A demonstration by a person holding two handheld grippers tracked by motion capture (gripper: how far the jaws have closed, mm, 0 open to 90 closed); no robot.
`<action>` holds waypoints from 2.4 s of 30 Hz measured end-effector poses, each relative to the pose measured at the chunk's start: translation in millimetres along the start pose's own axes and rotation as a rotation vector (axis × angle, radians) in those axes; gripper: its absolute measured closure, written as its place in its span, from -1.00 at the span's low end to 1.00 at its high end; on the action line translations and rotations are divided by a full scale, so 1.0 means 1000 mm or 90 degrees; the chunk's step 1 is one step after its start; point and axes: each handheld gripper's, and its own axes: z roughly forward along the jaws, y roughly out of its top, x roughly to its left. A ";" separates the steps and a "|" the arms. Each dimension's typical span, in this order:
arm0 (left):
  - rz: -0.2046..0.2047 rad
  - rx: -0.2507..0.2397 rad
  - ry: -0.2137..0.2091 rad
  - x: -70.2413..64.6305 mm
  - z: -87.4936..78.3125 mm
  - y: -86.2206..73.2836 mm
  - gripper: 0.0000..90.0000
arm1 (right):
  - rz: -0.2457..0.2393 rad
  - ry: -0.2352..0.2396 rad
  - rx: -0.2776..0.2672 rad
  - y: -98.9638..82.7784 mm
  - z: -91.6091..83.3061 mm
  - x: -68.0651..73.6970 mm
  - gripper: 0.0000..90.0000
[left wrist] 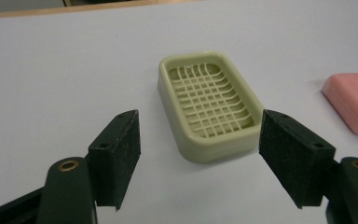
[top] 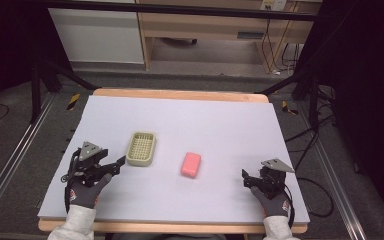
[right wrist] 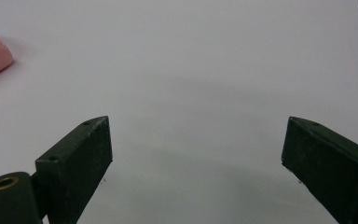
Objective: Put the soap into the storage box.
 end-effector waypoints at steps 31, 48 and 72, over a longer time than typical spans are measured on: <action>0.045 -0.015 -0.064 -0.062 0.028 0.051 -0.43 | 0.003 -0.007 0.010 0.000 0.001 0.000 -0.81; 0.066 0.005 -0.090 -0.093 0.052 0.055 -0.46 | 0.005 -0.007 0.012 0.001 0.001 0.001 -0.81; 0.094 0.046 -0.125 -0.135 0.085 0.053 -0.47 | 0.000 -0.006 0.015 0.001 0.002 0.001 -0.81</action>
